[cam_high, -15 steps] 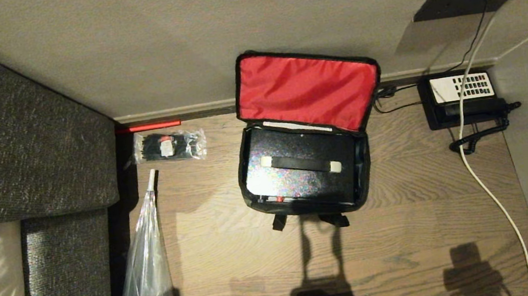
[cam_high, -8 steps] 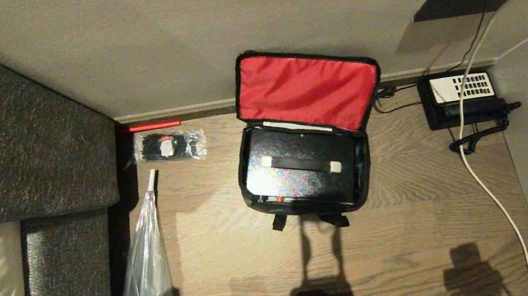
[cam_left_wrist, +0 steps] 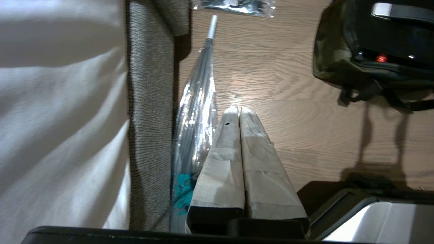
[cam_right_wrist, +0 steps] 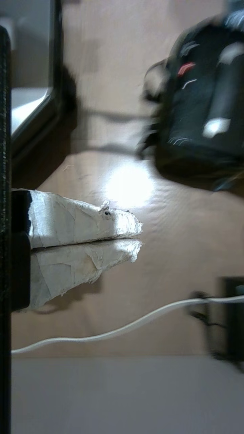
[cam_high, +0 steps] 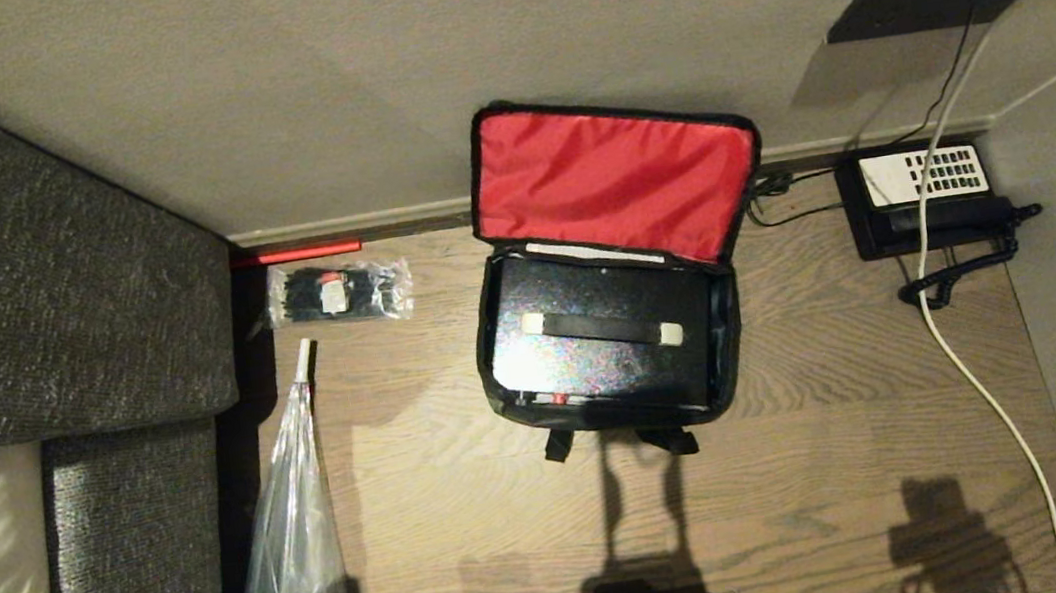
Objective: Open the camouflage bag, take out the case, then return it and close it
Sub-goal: Close the top of the storage box
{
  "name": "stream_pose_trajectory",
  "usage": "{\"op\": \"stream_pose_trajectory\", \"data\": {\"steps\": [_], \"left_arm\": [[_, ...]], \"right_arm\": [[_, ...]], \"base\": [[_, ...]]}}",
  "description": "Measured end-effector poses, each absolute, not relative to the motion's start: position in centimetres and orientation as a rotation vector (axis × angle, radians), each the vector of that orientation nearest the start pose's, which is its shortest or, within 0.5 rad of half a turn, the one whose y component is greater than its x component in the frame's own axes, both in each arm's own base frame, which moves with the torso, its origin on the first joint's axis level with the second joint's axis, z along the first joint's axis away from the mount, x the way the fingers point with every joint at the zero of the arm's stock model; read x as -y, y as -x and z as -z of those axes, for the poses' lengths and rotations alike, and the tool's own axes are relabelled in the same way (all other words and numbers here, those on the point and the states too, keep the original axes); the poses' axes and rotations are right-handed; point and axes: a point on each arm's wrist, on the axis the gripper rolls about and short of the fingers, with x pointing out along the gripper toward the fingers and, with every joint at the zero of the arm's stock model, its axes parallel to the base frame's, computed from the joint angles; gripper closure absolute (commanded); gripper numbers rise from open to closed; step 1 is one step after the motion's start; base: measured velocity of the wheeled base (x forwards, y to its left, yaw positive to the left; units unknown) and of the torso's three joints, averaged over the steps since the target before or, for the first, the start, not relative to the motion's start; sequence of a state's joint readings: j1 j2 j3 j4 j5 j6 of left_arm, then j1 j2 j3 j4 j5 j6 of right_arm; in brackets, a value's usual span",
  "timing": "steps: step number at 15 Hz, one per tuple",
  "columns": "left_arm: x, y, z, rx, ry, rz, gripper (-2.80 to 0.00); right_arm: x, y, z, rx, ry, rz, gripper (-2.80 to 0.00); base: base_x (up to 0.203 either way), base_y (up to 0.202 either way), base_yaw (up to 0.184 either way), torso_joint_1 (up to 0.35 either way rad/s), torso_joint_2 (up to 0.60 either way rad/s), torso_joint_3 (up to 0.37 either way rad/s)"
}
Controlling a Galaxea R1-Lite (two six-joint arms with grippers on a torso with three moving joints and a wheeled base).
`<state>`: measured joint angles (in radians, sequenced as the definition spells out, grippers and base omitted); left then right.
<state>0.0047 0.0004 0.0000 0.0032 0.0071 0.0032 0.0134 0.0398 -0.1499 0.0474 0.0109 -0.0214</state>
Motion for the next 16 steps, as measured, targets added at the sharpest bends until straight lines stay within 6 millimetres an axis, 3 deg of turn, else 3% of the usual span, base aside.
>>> {"op": "stream_pose_trajectory", "data": {"steps": [3,5,6,8,10,12,14,16], "left_arm": [[0.0,2.3,-7.5,-0.004,-0.005,-0.011,0.00],[0.0,2.3,-7.5,-0.004,-0.004,-0.011,0.00],[0.0,2.3,-7.5,-0.004,-0.005,-0.010,0.00],[0.0,2.3,-7.5,-0.004,-0.003,-0.011,0.00],[0.0,2.3,-7.5,-0.004,-0.003,-0.012,0.00],[0.0,2.3,-7.5,-0.004,-0.002,-0.012,0.00],[0.0,2.3,-7.5,-0.004,-0.002,-0.011,0.00],[0.0,2.3,-7.5,-0.004,-0.003,-0.011,0.00]], "right_arm": [[0.0,7.3,-16.9,0.125,0.002,-0.053,0.00],[0.0,9.2,-18.9,0.040,-0.042,-0.076,0.00],[0.0,9.3,-19.9,-0.030,-0.082,-0.092,0.00],[0.0,7.4,-23.0,-0.166,-0.172,-0.150,0.00],[-0.3,2.3,-26.6,-0.276,-0.275,-0.207,0.00],[-0.8,-4.0,-28.7,-0.349,-0.347,-0.239,0.00],[-1.6,-11.2,-29.3,-0.381,-0.395,-0.278,0.00],[-2.5,-18.2,-28.1,-0.367,-0.448,-0.322,0.00]], "base": [[0.000,0.000,0.000,0.000,0.00,0.000],[0.000,0.000,0.000,0.000,0.00,0.000],[0.000,0.000,0.000,0.000,0.00,0.000],[0.000,0.000,0.000,0.000,0.00,0.000],[0.000,0.000,0.000,0.000,0.00,0.000],[0.000,0.000,0.000,0.000,0.00,0.000],[0.000,0.000,0.000,0.000,0.00,0.000],[0.000,0.000,0.000,0.000,0.00,0.000]]}}
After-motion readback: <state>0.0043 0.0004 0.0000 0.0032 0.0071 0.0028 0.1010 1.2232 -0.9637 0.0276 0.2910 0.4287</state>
